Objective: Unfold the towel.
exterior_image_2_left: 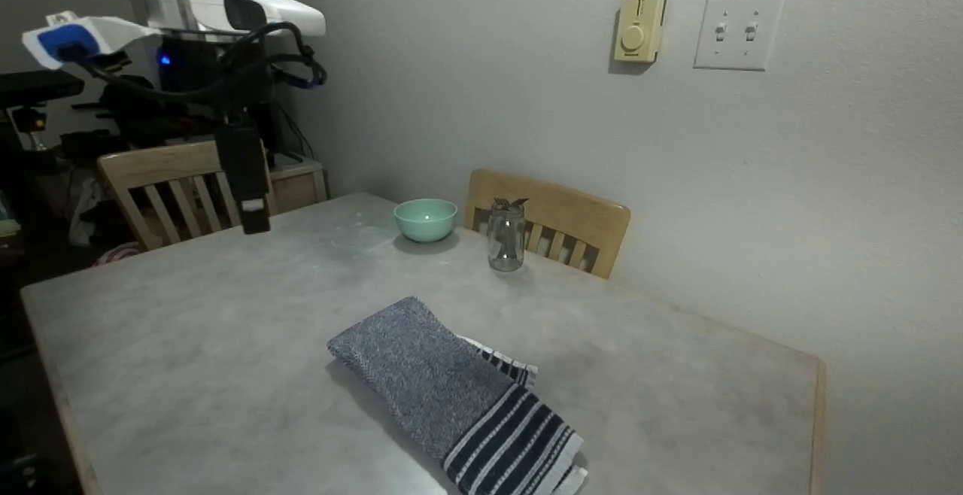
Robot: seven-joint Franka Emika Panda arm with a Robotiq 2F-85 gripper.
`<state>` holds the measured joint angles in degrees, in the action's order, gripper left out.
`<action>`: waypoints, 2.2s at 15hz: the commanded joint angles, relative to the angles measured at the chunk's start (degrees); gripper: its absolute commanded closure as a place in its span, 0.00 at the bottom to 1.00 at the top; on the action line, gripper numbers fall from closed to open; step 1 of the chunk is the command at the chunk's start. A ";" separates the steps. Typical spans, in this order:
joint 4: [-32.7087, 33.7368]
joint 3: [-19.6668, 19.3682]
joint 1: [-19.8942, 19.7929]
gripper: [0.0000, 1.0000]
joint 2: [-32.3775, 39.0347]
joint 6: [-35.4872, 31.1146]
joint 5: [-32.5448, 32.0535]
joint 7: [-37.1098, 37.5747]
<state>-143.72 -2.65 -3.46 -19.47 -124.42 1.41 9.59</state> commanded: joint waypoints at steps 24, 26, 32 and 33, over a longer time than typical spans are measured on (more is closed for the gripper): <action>6.68 -7.92 -5.28 0.00 17.25 -13.10 -5.57 -12.93; 10.70 -9.15 -5.37 0.00 22.20 -13.17 -2.45 -20.41; 10.86 -8.50 -5.81 0.00 22.19 -12.67 -2.28 -20.28; 10.72 -8.42 -5.77 0.00 21.92 -12.65 -2.27 -20.21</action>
<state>-133.07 -11.78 -8.54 2.47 -137.21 -0.79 -10.70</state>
